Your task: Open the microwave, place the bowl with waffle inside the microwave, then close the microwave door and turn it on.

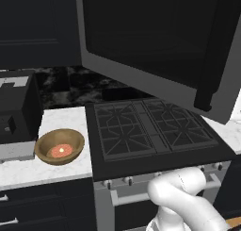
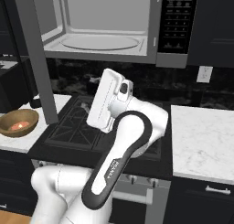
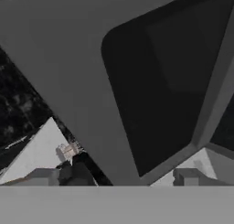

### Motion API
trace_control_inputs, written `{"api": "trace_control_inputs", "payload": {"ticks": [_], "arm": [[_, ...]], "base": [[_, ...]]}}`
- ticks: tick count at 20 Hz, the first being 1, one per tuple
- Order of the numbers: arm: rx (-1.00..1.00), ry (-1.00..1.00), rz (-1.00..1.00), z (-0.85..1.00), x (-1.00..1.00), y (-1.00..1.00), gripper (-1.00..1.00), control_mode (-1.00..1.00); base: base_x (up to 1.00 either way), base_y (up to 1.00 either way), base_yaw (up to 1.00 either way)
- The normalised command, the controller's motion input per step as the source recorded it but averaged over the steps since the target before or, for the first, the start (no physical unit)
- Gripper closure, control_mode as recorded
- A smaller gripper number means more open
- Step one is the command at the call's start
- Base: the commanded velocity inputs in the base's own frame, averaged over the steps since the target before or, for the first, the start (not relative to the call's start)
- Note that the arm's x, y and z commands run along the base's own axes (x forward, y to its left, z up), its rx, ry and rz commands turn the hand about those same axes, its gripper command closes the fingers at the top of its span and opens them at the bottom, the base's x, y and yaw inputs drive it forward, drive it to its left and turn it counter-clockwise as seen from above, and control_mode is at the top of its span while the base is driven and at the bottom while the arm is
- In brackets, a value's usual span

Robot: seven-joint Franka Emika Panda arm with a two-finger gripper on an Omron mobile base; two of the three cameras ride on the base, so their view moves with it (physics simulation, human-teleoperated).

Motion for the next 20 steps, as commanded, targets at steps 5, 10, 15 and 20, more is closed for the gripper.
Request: {"api": "trace_control_inputs", "payload": {"ticks": [5,10,15,20], "arm": [[0.00,-0.20,0.28,0.08,-0.01,0.74,-1.00,-1.00],[0.00,-0.15,0.25,0.24,-0.04,0.76,-1.00,-1.00],[-0.02,-0.20,0.22,0.37,-0.57,0.86,-1.00,-1.00],[-0.09,-0.14,0.18,0.50,-0.77,0.99,-1.00,-1.00]], "base": [[0.00,0.00,0.00],[0.00,0.00,0.00],[0.00,0.00,0.00],[0.00,0.00,0.00]]}}
